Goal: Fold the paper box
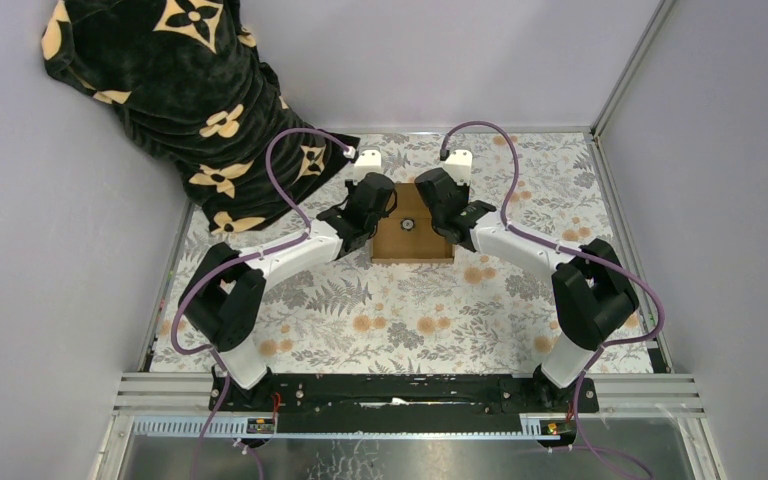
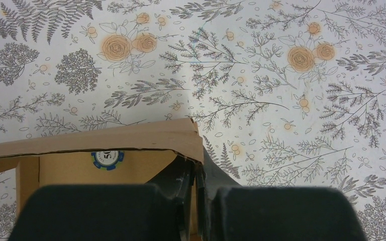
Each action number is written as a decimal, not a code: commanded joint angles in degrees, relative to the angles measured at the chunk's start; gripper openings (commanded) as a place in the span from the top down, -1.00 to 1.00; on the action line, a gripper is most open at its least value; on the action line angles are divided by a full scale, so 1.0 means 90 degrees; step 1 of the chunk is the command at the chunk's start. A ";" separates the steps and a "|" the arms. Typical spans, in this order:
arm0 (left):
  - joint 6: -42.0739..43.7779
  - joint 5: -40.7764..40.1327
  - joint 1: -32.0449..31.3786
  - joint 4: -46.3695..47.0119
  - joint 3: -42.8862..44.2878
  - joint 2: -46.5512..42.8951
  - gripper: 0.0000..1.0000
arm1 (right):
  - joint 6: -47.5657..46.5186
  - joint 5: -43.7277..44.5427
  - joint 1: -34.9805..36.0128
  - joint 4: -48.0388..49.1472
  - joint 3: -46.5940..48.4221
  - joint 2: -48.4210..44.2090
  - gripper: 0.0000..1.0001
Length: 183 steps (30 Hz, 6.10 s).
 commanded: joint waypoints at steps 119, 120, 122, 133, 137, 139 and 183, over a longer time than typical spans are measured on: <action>-0.1746 0.0821 -0.2005 0.0841 -0.3924 -0.3152 0.47 | 0.0475 0.0798 0.1437 0.1881 -0.2262 -0.0329 1.00; -0.1776 0.0781 -0.2019 0.0699 -0.3918 -0.3307 0.48 | 0.0439 0.0789 0.1446 0.1917 -0.2272 -0.0318 1.00; -0.1806 0.0689 -0.2048 0.0332 -0.3874 -0.3643 0.49 | 0.0334 0.0774 0.1442 0.2042 -0.2324 -0.0313 1.00; -0.1132 -0.0025 -0.2027 -0.0358 -0.2379 -0.4004 0.26 | -0.0080 0.0560 0.1448 0.2466 -0.2587 -0.0308 1.00; -0.0871 0.0236 -0.1577 -0.0230 -0.1862 -0.3254 0.21 | -0.0154 0.0545 0.1450 0.2489 -0.2609 -0.0310 1.00; -0.0867 0.0755 -0.1149 -0.0049 -0.1764 -0.2835 0.21 | -0.0191 0.0536 0.1441 0.2534 -0.2652 -0.0322 1.00; -0.0728 0.1894 -0.0049 0.0824 -0.1254 0.0717 0.29 | 0.0026 -0.1221 0.1447 0.0919 -0.4325 -0.4207 -0.30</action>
